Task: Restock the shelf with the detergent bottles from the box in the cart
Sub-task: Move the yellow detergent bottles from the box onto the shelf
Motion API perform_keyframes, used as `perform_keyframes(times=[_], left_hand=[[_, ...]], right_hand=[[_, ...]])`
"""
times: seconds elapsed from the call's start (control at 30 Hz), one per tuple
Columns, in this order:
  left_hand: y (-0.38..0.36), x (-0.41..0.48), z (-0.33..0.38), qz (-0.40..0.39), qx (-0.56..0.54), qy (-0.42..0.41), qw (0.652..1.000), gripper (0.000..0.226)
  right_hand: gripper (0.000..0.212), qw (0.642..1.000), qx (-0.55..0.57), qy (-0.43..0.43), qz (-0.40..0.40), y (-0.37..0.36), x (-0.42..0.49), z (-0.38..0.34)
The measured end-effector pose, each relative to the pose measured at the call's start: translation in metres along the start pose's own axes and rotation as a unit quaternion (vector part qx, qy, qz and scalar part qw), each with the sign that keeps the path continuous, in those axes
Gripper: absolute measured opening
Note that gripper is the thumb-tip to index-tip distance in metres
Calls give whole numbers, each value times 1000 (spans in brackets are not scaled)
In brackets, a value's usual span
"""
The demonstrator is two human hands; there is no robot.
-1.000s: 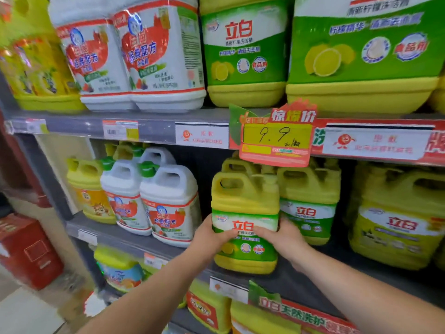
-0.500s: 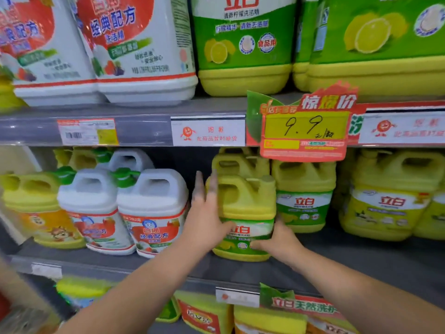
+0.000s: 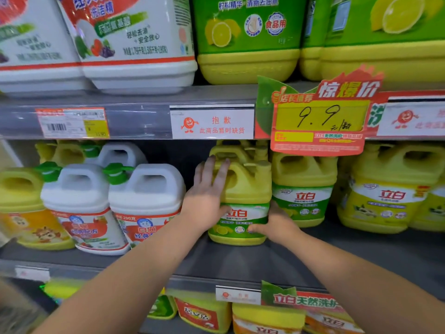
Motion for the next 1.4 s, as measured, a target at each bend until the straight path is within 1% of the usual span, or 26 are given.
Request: perform_keyframes(times=[0.27, 0.43, 0.53, 0.6, 0.67, 0.7, 0.77, 0.87, 0.9, 0.93, 0.97, 1.03, 1.07, 1.2, 1.27, 1.4], left_hand=[[-5, 4, -2, -23, 6, 8, 1000, 117], [-3, 3, -1, -35, 44, 18, 998, 118], [0, 3, 4, -41, 64, 31, 997, 120], [4, 4, 6, -45, 67, 41, 996, 119], [9, 0, 8, -39, 55, 51, 996, 117], [13, -3, 11, -26, 51, 46, 997, 113], [22, -13, 21, 16, 52, 4, 998, 102], [31, -30, 49, 106, 36, -137, 984, 72], [30, -35, 58, 111, 32, -179, 977, 61], [26, -40, 68, 98, 30, -211, 972, 53], [19, -44, 78, 62, 26, -230, 971, 49], [-1, -53, 97, -33, 28, -242, 969, 47], [-12, -58, 106, -68, 33, -246, 966, 47], [-41, -86, 152, -133, 27, -299, 944, 51], [-50, -105, 179, -148, 11, -339, 929, 52], [-60, -152, 226, -182, -26, -397, 899, 50]], right_hand=[[77, 1000, -17, -14, -8, -1, 4, 1], [78, 999, -30, -30, -18, -1, 4, 0], [82, 998, -37, -42, -23, 2, 2, -2], [87, 998, -41, -42, -21, 6, 0, -5], [90, 998, -48, -30, -8, 13, -5, -8], [88, 998, -61, -23, -2, 18, -8, -9], [78, 993, -121, -14, 3, 30, -19, -9], [67, 974, -228, 1, 13, 48, -41, -8], [66, 964, -266, 3, 13, 53, -50, -7], [66, 953, -304, 3, 12, 58, -60, -5], [68, 942, -336, -2, 9, 63, -71, -3], [73, 926, -377, -25, 2, 71, -96, 4], [73, 920, -389, -42, 1, 75, -110, 8], [72, 900, -414, -141, 8, 87, -178, 32], [73, 885, -423, -193, 11, 91, -217, 42], [71, 865, -422, -270, 23, 100, -291, 57]])
Point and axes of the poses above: each hand's wrist, its own x-axis towards the middle knuckle, its own y-axis out of the back of the hand, z = x × y, the point moved 5 cm from there along x, towards the middle knuckle, and after that the axes turned 11 degrees about y, right-handed, at the moved point
